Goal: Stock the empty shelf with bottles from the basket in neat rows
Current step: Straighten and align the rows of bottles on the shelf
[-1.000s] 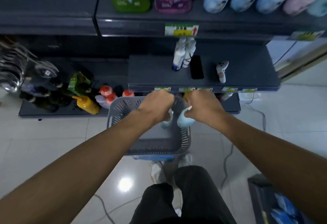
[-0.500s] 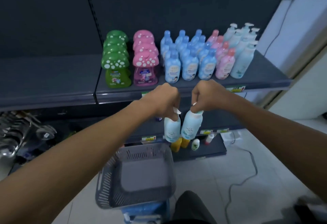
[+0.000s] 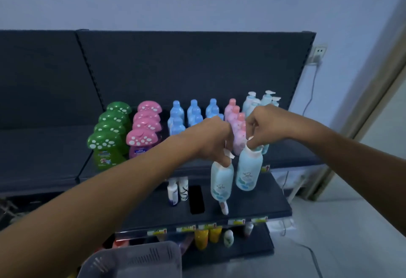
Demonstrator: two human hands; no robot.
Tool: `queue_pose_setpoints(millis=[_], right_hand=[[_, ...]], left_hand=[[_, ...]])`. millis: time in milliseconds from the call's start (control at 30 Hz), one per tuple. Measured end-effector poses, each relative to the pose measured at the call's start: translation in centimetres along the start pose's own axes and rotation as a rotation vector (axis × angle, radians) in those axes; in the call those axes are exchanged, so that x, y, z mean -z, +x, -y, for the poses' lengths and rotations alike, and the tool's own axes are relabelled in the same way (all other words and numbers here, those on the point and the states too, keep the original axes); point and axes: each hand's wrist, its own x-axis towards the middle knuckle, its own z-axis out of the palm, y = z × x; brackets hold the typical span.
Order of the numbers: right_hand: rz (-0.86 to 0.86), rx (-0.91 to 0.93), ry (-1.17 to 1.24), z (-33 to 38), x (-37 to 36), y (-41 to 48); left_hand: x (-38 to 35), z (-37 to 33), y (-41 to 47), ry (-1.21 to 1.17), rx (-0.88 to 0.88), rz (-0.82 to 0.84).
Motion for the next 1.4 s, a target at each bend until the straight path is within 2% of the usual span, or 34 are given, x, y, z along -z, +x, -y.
queue_pose_setpoints(millis=[500,733,1400], right_hand=[[0.072,0.084,-0.020,-14.8,4.8,3.6],[0.062,0.122,-0.009,-20.0,4.7,6.8],[0.036,0.133,0.031,-26.0,3.4,16.0]], left_hand=[[-0.3,-8.0,13.4,-0.040,0.018,-0.084],[-1.4,-9.5,18.5,-0.071,0.103,-0.124],[-3.4,-9.8,28.2,-0.083,0.289,-0.171]])
